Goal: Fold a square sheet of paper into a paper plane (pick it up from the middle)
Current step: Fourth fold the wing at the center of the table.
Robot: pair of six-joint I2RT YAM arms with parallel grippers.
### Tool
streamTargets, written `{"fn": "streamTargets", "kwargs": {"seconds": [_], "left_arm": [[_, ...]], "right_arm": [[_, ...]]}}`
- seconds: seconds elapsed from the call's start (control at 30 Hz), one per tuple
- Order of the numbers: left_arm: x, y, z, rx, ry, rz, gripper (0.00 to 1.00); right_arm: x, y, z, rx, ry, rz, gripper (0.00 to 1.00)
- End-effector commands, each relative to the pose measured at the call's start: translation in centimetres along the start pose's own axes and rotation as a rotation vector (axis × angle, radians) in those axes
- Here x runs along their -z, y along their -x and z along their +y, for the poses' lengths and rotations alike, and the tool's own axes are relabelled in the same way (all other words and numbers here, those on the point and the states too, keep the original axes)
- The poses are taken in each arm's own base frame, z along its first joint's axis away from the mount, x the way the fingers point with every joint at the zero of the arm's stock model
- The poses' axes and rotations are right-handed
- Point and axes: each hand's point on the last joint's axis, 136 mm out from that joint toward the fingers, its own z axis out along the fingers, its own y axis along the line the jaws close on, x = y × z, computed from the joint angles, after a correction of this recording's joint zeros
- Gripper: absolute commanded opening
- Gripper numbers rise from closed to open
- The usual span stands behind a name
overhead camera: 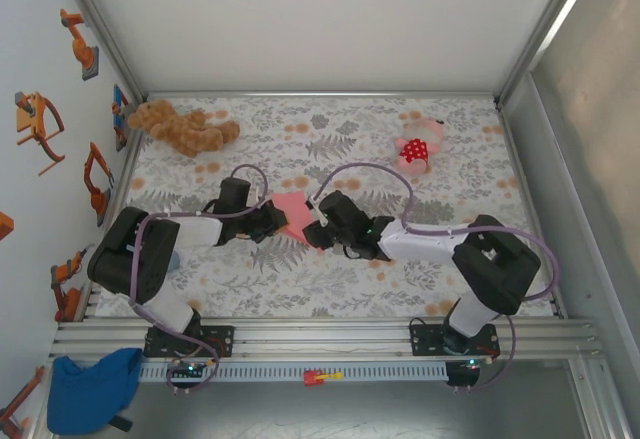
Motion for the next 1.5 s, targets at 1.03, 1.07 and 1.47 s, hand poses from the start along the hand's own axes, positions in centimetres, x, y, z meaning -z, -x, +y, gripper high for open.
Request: {"fn": "streamTargets", "kwargs": {"seconds": [1.03,1.07,1.47], "left_arm": [[1.1,0.4,-2.8,0.119,0.065,0.004,0.08],[1.2,0.4,-2.8,0.114,0.066,0.004,0.10],[6.0,2.7,-1.2,0.124,0.094,-0.147,0.45]], "right_arm": [[-4.4,-1.6,0.4,0.187,-0.079,0.019,0.21],[-4.4,-1.7,0.4,0.188,-0.077,0.021,0.19],[-4.4,-2.3,2.4,0.143,0.053,0.028,0.04]]}}
